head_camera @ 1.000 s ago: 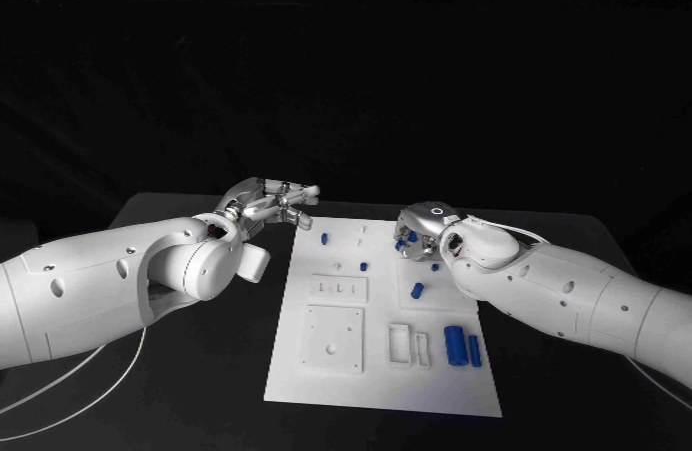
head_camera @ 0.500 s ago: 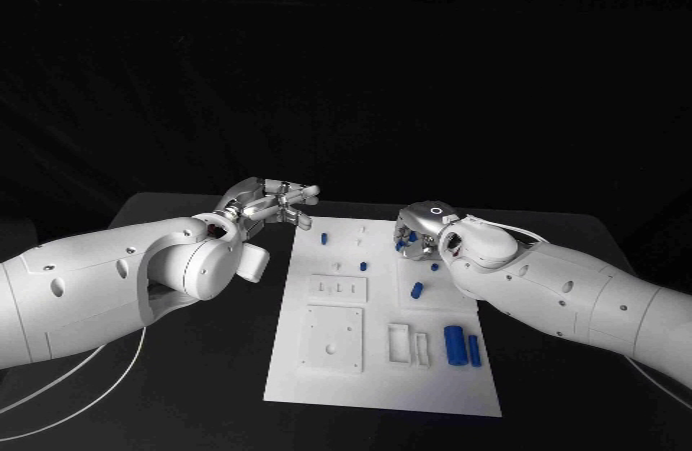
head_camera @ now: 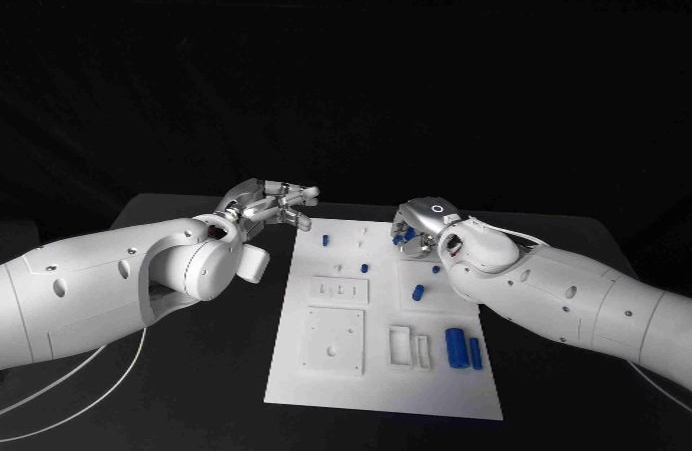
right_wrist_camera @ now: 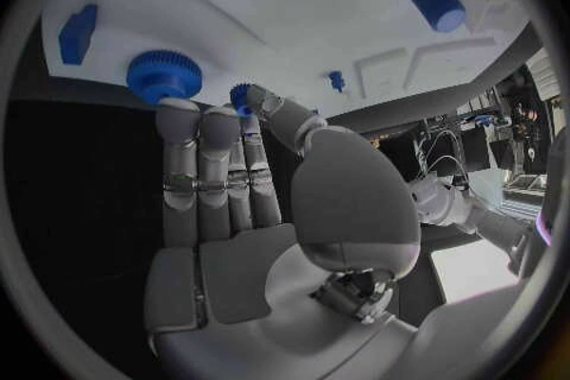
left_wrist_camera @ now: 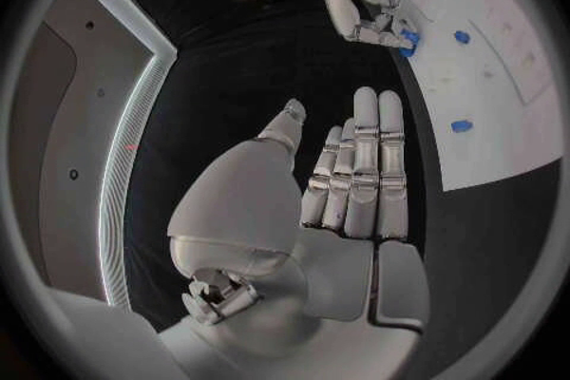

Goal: Assemble the parts on the task board

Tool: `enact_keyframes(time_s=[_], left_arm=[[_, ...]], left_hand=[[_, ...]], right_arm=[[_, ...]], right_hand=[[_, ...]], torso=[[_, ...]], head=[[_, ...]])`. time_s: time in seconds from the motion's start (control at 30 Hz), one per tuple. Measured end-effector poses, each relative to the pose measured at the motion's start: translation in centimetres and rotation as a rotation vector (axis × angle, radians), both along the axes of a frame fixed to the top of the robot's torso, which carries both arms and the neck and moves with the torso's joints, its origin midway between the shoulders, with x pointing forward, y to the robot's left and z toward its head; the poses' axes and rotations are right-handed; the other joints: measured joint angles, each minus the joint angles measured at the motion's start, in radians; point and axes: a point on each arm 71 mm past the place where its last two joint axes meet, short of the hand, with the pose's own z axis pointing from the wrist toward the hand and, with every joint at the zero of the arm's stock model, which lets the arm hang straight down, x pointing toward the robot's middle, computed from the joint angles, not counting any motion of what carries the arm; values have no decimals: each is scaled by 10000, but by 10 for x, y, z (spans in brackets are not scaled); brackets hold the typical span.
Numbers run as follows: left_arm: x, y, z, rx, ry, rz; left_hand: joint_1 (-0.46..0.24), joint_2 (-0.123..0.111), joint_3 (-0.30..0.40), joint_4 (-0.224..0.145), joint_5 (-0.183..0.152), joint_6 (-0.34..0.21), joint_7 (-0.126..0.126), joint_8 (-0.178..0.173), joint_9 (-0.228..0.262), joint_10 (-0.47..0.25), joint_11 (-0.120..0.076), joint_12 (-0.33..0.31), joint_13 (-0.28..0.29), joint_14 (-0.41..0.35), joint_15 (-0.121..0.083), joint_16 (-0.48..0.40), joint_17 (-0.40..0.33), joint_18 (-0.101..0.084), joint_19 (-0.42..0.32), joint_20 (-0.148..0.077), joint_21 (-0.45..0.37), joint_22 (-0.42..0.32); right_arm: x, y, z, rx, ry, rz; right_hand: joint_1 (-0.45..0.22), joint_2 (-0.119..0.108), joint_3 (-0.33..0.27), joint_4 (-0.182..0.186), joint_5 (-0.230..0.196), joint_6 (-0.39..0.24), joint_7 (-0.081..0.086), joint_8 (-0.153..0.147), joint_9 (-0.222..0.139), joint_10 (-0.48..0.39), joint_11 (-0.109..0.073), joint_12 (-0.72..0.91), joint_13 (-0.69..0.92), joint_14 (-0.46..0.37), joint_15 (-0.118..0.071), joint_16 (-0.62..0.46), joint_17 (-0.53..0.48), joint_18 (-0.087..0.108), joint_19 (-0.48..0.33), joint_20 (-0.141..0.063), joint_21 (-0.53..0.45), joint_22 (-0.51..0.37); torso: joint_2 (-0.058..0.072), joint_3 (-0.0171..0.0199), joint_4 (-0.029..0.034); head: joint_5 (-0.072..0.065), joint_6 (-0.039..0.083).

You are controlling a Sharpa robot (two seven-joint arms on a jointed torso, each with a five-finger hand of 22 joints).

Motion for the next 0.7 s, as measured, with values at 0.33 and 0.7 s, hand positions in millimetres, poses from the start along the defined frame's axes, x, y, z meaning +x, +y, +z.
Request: enact_keyframes(time_s=[0.33, 0.7], left_arm=[[0, 0, 0, -8, 5, -1], [0, -4, 0, -36, 10, -81]], left_hand=[[0, 0, 21, 21, 0, 0, 0, 0, 0, -17, 17, 0, 0, 0, 0, 0, 0, 0, 0, 0, 0, -8], [0, 0, 21, 21, 0, 0, 0, 0, 0, -17, 17, 0, 0, 0, 0, 0, -1, 0, 0, 0, 0, -8]], right_arm=[[0, 10, 12, 519, -581, -16], [2, 23, 16, 850, -910, 25]], right_hand=[[0, 0, 58, 7, 3, -1, 1, -4, -1, 0, 0, -2, 0, 2, 3, -39, 24, -61, 0, 0, -6, 125], [-1, -2, 82, 31, 4, -3, 2, -23, -15, 1, 0, -39, 0, 19, 20, -40, 37, -68, 1, 1, -101, 232]], torso=[[20, -12, 0], [65, -30, 65]], head=[[4, 74], [-27, 72]])
